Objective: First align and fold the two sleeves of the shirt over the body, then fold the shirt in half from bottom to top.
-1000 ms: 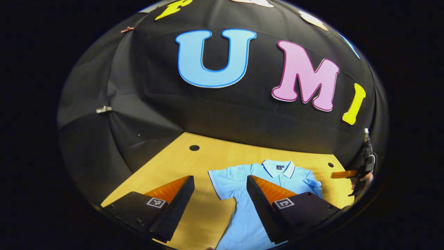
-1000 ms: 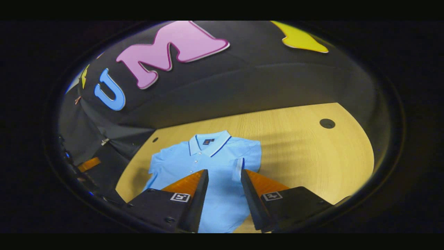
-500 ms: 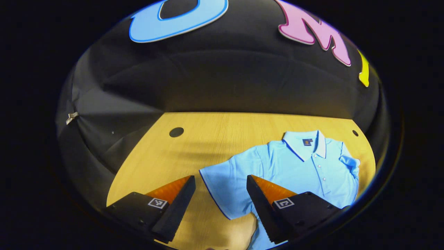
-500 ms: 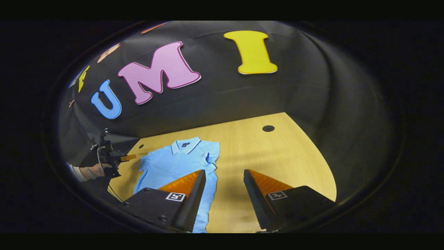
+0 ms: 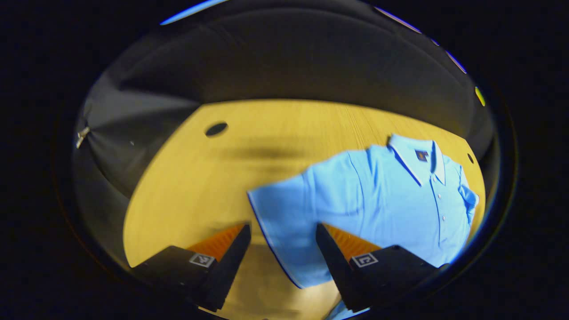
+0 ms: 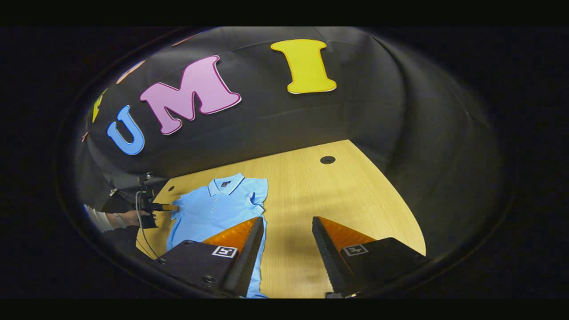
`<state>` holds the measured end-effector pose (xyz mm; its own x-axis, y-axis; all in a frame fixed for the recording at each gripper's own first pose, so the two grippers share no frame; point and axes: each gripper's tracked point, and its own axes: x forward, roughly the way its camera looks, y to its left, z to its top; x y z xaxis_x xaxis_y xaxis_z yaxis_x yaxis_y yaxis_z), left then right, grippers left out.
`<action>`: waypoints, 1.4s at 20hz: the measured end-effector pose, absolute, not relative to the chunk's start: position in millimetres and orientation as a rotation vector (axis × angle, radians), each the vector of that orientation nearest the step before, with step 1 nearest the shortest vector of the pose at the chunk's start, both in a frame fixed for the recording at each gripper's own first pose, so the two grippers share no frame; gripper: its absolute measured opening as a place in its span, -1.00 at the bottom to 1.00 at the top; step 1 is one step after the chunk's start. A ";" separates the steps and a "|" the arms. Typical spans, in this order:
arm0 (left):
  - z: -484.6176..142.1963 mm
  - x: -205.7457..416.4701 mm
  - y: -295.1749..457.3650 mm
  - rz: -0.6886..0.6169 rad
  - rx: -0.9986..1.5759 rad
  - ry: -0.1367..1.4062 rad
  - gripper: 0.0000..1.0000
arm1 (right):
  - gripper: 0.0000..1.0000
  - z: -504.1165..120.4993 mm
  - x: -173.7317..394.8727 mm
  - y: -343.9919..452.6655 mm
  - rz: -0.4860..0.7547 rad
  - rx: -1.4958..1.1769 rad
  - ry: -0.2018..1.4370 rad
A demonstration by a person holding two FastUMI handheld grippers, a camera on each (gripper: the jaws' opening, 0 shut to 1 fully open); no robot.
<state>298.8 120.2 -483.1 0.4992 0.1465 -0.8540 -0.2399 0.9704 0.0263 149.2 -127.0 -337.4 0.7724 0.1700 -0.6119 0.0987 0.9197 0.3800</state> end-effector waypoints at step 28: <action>-447.6 291.8 17.1 -0.084 -0.081 0.994 0.80 | 0.41 -356.5 124.9 -98.1 0.081 0.371 0.752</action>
